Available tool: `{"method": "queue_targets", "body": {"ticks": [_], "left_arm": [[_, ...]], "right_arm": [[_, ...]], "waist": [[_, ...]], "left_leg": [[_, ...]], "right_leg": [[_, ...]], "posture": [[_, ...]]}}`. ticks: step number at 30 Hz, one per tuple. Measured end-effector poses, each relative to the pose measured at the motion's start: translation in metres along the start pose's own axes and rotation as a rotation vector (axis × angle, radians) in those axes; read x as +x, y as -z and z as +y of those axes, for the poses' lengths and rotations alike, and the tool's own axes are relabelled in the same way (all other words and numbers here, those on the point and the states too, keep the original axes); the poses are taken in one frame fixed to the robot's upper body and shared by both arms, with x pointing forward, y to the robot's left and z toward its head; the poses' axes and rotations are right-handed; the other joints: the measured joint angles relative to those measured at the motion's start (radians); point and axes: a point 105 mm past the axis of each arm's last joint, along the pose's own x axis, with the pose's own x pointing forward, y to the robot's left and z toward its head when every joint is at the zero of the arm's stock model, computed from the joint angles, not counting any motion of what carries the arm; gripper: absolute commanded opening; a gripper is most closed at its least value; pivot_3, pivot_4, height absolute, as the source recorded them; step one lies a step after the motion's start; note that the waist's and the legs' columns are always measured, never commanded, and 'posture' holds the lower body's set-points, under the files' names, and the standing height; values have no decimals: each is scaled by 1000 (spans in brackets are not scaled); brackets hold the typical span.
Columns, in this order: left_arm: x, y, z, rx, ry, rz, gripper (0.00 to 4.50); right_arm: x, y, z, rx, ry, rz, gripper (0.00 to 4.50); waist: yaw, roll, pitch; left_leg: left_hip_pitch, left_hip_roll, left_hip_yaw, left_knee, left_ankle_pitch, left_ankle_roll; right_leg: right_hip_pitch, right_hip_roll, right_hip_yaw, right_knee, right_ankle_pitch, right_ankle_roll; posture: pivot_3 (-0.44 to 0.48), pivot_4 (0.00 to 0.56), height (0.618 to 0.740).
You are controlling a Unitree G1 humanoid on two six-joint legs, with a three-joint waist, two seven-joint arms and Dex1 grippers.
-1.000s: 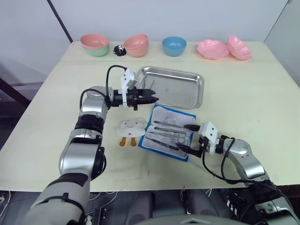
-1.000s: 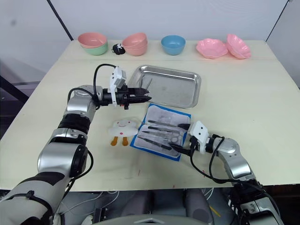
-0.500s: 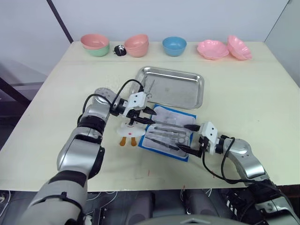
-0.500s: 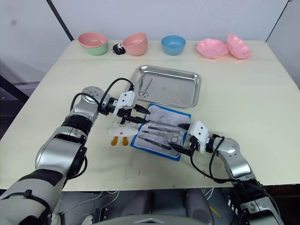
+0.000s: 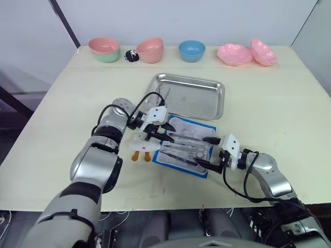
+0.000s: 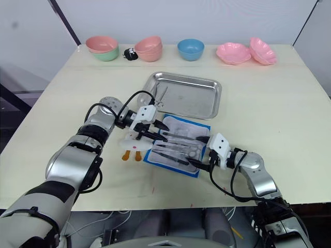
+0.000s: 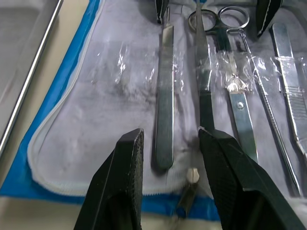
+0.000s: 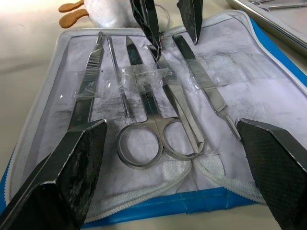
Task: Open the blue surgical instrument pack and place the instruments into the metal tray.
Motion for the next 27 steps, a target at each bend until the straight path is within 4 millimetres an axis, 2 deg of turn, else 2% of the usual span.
{"method": "queue_targets", "body": {"ticks": [4, 6, 7, 9, 10, 27], "left_arm": [[2, 0, 0, -1, 1, -7, 1933], [2, 1, -1, 4, 5, 4, 1367], [2, 1, -1, 4, 4, 5, 1236], [2, 2, -1, 2, -1, 6, 211], [2, 2, -1, 3, -2, 6, 87], [-1, 1, 0, 19, -6, 8, 87]], "right_arm": [[0, 0, 0, 0, 2, 0, 4500], [0, 0, 0, 1, 3, 0, 4500], [0, 0, 0, 1, 3, 0, 4500], [0, 0, 0, 0, 4, 0, 4500], [0, 0, 0, 1, 5, 0, 4500], [1, 0, 0, 2, 5, 0, 4500]], "waist": [[0, 0, 0], [0, 0, 0], [0, 0, 0], [0, 0, 0], [0, 0, 0], [-2, 0, 0]], "left_leg": [[0, 0, 0, 0, 0, 0], [0, 0, 0, 0, 0, 0], [0, 0, 0, 0, 0, 0], [0, 0, 0, 0, 0, 0], [0, 0, 0, 0, 0, 0], [0, 0, 0, 0, 0, 0]], "right_leg": [[0, 0, 0, 0, 0, 0], [0, 0, 0, 0, 0, 0], [0, 0, 0, 0, 0, 0], [0, 0, 0, 0, 0, 0], [0, 0, 0, 0, 0, 0], [0, 0, 0, 0, 0, 0]], "posture": [[0, 150, 740], [0, 150, 740], [0, 150, 740], [0, 150, 740], [0, 150, 740], [0, 150, 740]]}}
